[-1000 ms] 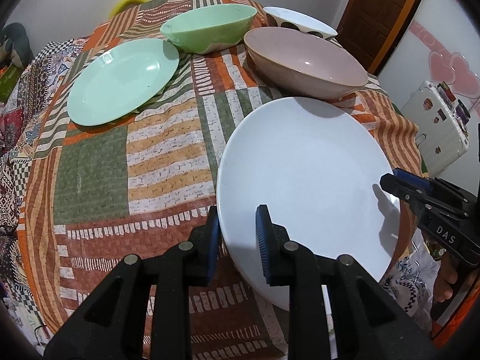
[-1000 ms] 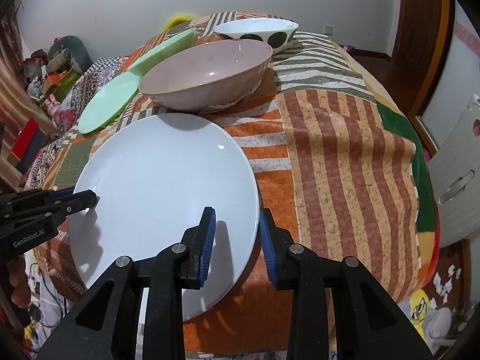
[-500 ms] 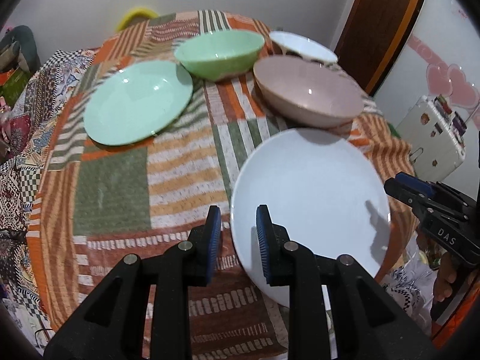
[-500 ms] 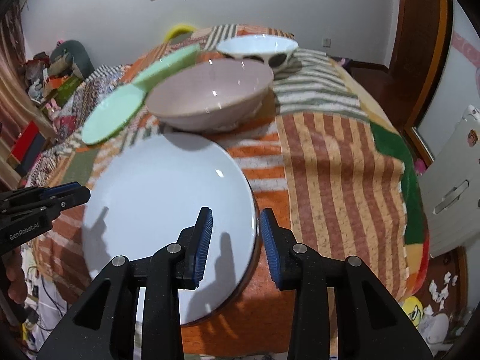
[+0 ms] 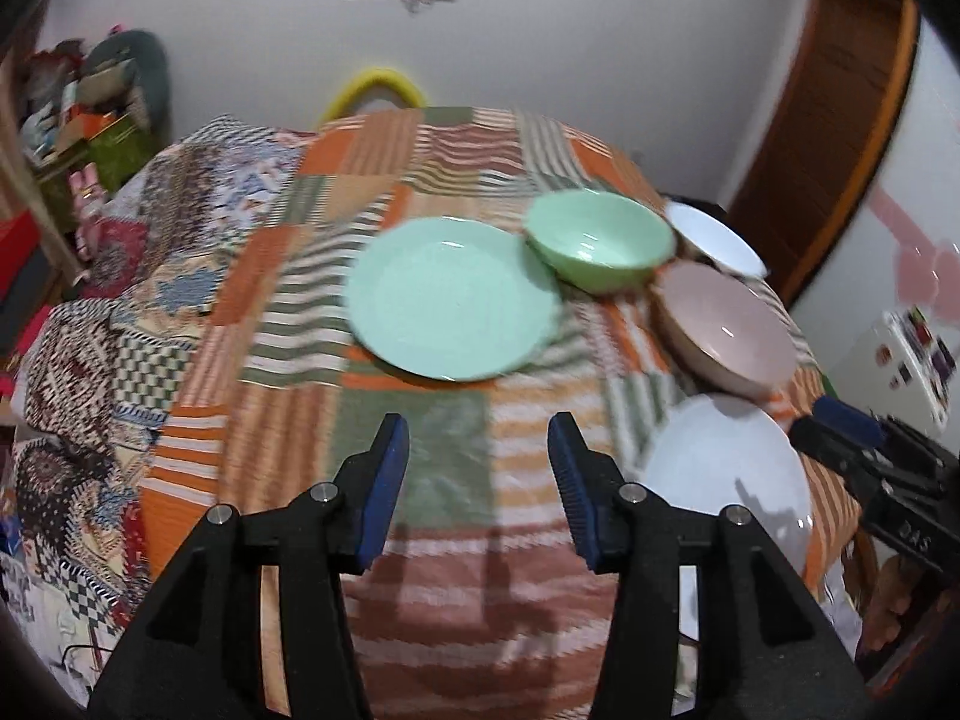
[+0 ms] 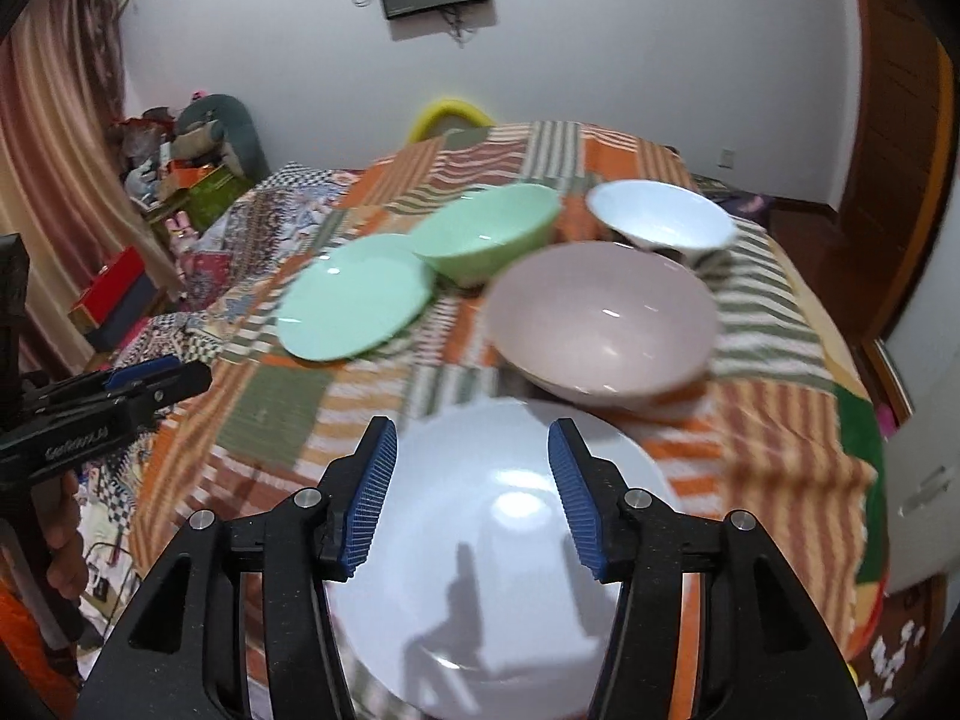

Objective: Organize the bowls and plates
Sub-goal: 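Lower the white plate onto the purple plate and open both grippers, then close both grippers on the rim of the pale green plate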

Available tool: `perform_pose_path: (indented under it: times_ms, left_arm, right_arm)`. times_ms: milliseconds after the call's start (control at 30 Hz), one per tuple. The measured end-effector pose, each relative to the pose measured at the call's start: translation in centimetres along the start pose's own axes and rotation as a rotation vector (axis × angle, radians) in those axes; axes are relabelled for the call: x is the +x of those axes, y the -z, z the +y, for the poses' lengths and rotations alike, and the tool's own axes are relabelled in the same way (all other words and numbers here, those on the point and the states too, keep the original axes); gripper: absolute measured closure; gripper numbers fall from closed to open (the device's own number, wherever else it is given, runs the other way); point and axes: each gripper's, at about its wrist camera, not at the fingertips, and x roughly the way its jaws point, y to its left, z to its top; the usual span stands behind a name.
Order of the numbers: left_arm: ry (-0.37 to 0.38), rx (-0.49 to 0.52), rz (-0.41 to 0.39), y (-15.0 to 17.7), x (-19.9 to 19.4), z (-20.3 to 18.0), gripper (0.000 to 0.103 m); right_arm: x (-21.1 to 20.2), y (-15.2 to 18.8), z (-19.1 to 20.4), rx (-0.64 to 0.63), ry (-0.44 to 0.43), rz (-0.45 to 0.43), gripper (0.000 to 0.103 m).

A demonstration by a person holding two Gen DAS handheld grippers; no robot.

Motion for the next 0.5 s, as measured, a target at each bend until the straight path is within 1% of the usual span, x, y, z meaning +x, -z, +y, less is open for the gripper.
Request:
perform_pose_path:
  times_ms: [100,267,500]
  left_arm:
    - [-0.020,-0.046,-0.008,-1.1,0.5,2.8,0.055]
    - [-0.049,-0.092,0.003,-2.9,3.1,6.6,0.055]
    - [-0.027,-0.107,0.046,-4.8,8.9,9.5,0.056]
  right_arm:
    - [1.5,-0.9,1.6,-0.010,-0.020,0.006,0.054]
    - [5.1,-2.7,3.8,-0.033,-0.019,0.026,0.054]
    - [9.8,-4.9,5.3,-0.020,0.002,0.068,0.054]
